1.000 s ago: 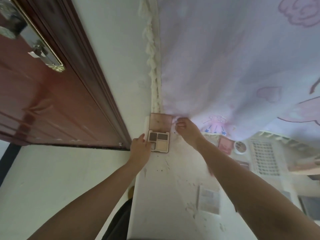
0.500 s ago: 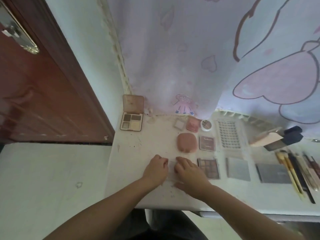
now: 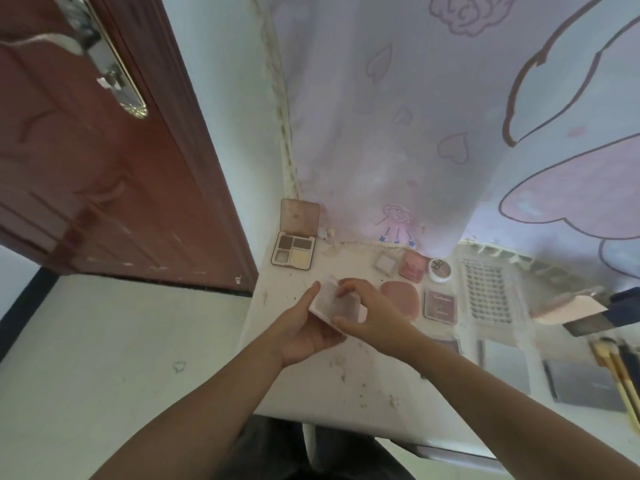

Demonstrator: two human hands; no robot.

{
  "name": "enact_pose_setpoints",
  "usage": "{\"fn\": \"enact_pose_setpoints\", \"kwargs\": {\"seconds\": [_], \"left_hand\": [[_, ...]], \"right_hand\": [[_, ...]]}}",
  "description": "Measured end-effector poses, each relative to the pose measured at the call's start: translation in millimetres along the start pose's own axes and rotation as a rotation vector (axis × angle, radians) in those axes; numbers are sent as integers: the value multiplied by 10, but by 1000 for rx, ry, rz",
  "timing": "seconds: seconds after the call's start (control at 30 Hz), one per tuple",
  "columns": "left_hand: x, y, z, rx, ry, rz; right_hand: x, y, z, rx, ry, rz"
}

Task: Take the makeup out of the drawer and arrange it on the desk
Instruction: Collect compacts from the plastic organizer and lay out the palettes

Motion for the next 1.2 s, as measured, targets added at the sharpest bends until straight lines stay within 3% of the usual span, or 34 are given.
{"fn": "enact_pose_setpoints", "kwargs": {"seconds": [0.17,0.27,0.53,0.83,0.97,1.1,1.2], "left_hand": [[67,204,-85,-111,12,-68],[178,282,-80,-148,20,-97],[546,384,-105,-245,248,-56],[788,574,-46,-357,340,23],[783,608,13,-359,376,37],[746,556,29,-291,421,21],[738,382,70,-131,401,-19]], "right_hand": [[370,-52,-246,315,-133,139],[635,-6,-487,515,-98,263],[1350,214,-593,97,80,321],[1764,282,-557,-140,154,138],[1710,319,-547,-203,147,120],[1419,401,-656,-124,205,261],[974,492,-797,-280,145,268]]}}
Point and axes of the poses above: each hand's wrist, its own x-axis towards the middle knuckle, its own z-axis out of the palm, y = z × x, the point moved 2 cm from there along x, towards the middle knuckle, and after that the axes turned 6 degrees about -x, right-handed, at the moved point
